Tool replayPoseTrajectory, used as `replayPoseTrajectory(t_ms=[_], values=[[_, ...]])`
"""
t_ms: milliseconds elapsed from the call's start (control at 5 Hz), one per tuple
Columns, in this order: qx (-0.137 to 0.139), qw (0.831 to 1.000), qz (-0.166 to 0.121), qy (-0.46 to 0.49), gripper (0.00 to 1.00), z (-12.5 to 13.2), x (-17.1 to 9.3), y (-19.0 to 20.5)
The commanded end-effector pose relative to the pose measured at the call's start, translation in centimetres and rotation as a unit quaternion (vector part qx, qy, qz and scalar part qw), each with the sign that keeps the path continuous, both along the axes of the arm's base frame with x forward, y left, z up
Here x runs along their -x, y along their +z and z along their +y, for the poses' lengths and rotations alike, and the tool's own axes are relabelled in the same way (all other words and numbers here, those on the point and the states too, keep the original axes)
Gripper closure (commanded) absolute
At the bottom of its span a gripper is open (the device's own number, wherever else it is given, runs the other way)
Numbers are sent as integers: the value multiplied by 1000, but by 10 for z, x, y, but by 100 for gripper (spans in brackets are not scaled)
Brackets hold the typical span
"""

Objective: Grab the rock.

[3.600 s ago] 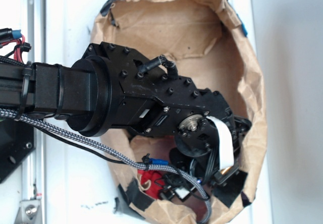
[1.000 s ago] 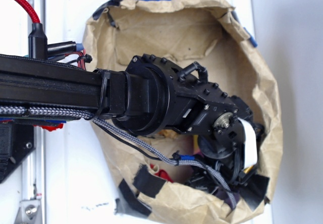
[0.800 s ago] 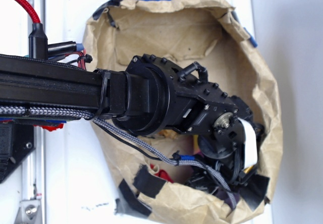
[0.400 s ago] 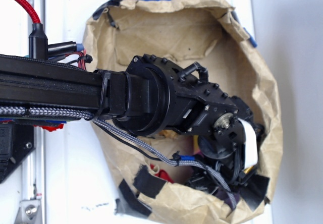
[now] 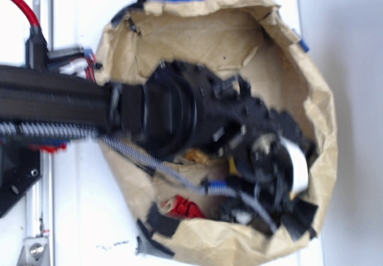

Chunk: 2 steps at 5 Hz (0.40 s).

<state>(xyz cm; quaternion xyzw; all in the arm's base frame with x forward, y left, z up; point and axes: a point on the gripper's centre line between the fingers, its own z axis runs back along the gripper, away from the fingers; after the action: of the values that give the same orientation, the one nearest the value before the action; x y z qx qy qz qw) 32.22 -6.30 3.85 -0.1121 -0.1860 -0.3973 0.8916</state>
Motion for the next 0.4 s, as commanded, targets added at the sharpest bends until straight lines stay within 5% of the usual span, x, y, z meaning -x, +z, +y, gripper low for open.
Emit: replayPoseTrajectory(t_ms=[0,200], values=[[-6,1000,-3,29,100,34,10,49],[-3,1000,7,27,100,39,20,62]])
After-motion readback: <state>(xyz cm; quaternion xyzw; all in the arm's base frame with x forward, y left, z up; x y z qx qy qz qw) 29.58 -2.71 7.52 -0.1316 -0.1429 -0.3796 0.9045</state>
